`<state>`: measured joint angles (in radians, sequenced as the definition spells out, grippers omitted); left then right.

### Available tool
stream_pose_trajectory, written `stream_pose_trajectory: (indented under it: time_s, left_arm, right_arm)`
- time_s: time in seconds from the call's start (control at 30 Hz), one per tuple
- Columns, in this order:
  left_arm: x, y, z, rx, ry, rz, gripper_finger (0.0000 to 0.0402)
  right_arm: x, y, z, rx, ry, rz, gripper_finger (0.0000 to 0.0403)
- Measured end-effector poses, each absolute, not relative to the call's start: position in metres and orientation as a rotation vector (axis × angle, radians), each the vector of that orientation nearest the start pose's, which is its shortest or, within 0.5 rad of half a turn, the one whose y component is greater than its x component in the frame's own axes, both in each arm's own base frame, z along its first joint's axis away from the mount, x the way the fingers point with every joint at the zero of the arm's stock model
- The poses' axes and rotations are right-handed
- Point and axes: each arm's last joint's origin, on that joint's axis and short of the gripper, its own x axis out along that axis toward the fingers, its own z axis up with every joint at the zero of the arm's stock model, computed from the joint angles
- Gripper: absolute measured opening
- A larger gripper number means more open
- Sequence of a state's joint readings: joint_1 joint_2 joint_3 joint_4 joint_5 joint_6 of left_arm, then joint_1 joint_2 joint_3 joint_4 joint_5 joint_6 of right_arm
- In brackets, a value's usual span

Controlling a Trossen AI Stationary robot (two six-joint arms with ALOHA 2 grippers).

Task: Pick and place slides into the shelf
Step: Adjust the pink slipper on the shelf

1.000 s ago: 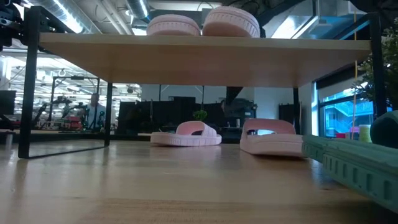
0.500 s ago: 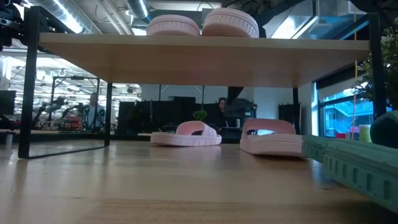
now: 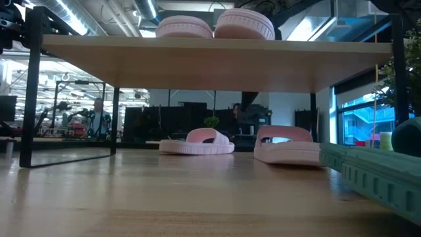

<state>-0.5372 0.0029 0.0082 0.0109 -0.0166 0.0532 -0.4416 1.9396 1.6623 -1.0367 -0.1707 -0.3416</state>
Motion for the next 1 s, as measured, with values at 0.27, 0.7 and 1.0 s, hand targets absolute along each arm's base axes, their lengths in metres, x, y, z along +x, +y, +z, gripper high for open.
stream_pose_trajectory:
  time_s: [0.27,0.7,1.0]
  left_arm:
    - [0.0839,-0.0494,0.1671,0.047,-0.030,-0.520,0.0221]
    - [0.0839,-0.0494,0.1671,0.048,-0.030,-0.520,0.0221]
    - [0.0839,-0.0494,0.1672,0.049,-0.030,-0.520,0.0221]
  right_arm:
    - [0.3558,-0.1627,0.2471,0.106,1.273,-0.012,0.0191]
    - [0.3546,-0.1646,0.2468,0.013,1.307,-0.040,0.0191]
    - [0.3539,-0.1663,0.2467,-0.030,1.332,-0.090,0.0191]
